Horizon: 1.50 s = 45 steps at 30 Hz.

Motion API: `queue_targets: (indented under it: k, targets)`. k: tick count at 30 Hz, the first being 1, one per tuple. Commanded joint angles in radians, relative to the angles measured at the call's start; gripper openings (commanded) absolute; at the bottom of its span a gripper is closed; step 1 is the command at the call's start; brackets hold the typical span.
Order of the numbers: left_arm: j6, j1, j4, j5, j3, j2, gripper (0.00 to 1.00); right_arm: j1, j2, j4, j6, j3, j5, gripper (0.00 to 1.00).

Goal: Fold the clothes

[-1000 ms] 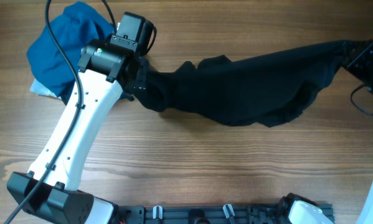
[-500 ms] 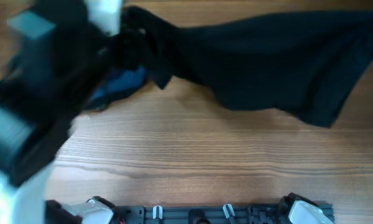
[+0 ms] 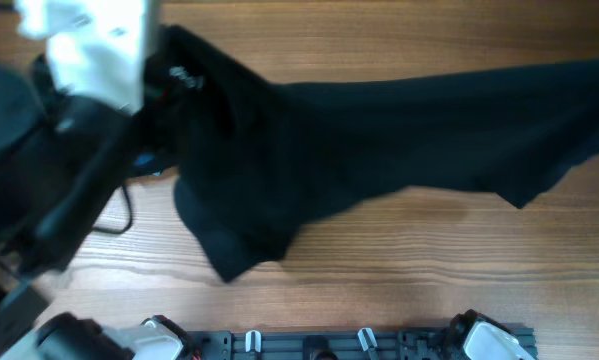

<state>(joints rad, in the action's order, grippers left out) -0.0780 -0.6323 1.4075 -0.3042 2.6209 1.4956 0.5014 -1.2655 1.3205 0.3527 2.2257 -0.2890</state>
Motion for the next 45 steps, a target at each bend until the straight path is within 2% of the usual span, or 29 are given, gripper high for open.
queue_targets:
  k: [1, 4, 7, 12, 15, 16, 17, 18, 19, 20, 21, 23, 27, 32, 35, 38, 39, 40, 43, 45]
  targets:
    - [-0.019, -0.004, -0.007, -0.085, -0.003, 0.083, 0.04, 0.006, -0.071, 0.080, -0.043, 0.012, 0.091, 0.04]
    - [-0.018, 0.012, -0.027, -0.105, -0.003, 0.194, 0.04, 0.007, -0.192, 0.141, -0.069, 0.011, 0.090, 0.04]
    - [0.016, 0.058, -0.034, -0.096, -0.003, 0.319, 0.04, 0.007, -0.309, 0.124, -0.089, 0.011, 0.068, 0.04]
    - [0.026, 0.162, -0.102, 0.113, -0.003, 0.579, 0.04, -0.004, -0.541, -0.006, -0.122, 0.011, -0.063, 0.04]
    - [0.027, 0.193, -0.189, 0.187, -0.003, 0.710, 0.06, -0.030, -0.653, -0.076, -0.122, 0.011, -0.062, 0.05]
    - [0.027, 0.199, -0.220, 0.208, -0.003, 0.748, 0.08, -0.045, -0.708, -0.107, -0.121, 0.011, -0.060, 0.08]
    - [0.034, 0.203, -0.251, 0.223, -0.003, 0.785, 0.09, -0.058, -0.749, -0.132, -0.120, 0.011, -0.060, 0.15]
    - [0.034, 0.206, -0.293, 0.248, -0.003, 0.827, 0.15, -0.069, -0.789, -0.162, -0.120, 0.011, -0.055, 0.35]
    - [0.034, 0.208, -0.329, 0.261, -0.003, 0.856, 0.32, -0.078, -0.827, -0.205, -0.119, 0.011, -0.052, 0.53]
    - [0.036, 0.209, -0.361, 0.263, -0.003, 0.880, 0.68, -0.081, -0.858, -0.238, -0.119, 0.011, -0.052, 0.70]
    - [0.038, 0.210, -0.388, 0.257, -0.003, 0.896, 0.98, -0.082, -0.878, -0.261, -0.121, 0.011, -0.052, 0.78]
    - [0.042, 0.213, -0.402, 0.229, -0.003, 0.900, 1.00, -0.075, -0.891, -0.272, -0.148, 0.011, -0.045, 0.84]
    - [0.042, 0.225, -0.333, 0.176, -0.001, 0.824, 1.00, -0.029, -0.858, -0.204, -0.169, 0.012, -0.038, 0.87]
    - [0.058, 0.238, -0.139, 0.177, -0.001, 0.713, 1.00, 0.019, -0.825, -0.029, -0.171, 0.011, -0.037, 0.84]
    - [0.096, 0.238, 0.032, 0.185, -0.001, 0.681, 0.99, 0.017, -0.832, 0.019, -0.181, -0.036, 0.006, 0.64]
    - [0.121, 0.238, 0.161, 0.222, -0.001, 0.681, 0.89, 0.000, -0.845, -0.052, -0.159, -0.154, 0.027, 0.57]
    - [0.121, 0.238, 0.187, 0.241, -0.001, 0.681, 0.86, -0.005, -0.846, -0.087, -0.143, -0.196, 0.027, 0.52]
    - [0.121, 0.238, 0.206, 0.260, -0.001, 0.681, 0.81, -0.016, -0.848, -0.138, -0.138, -0.253, 0.026, 0.41]
    - [0.121, 0.237, 0.230, 0.319, -0.001, 0.681, 0.77, -0.048, -0.850, -0.261, -0.109, -0.373, 0.028, 0.18]
    - [0.121, 0.237, 0.246, 0.379, -0.001, 0.681, 0.73, -0.075, -0.855, -0.345, -0.079, -0.453, 0.053, 0.12]
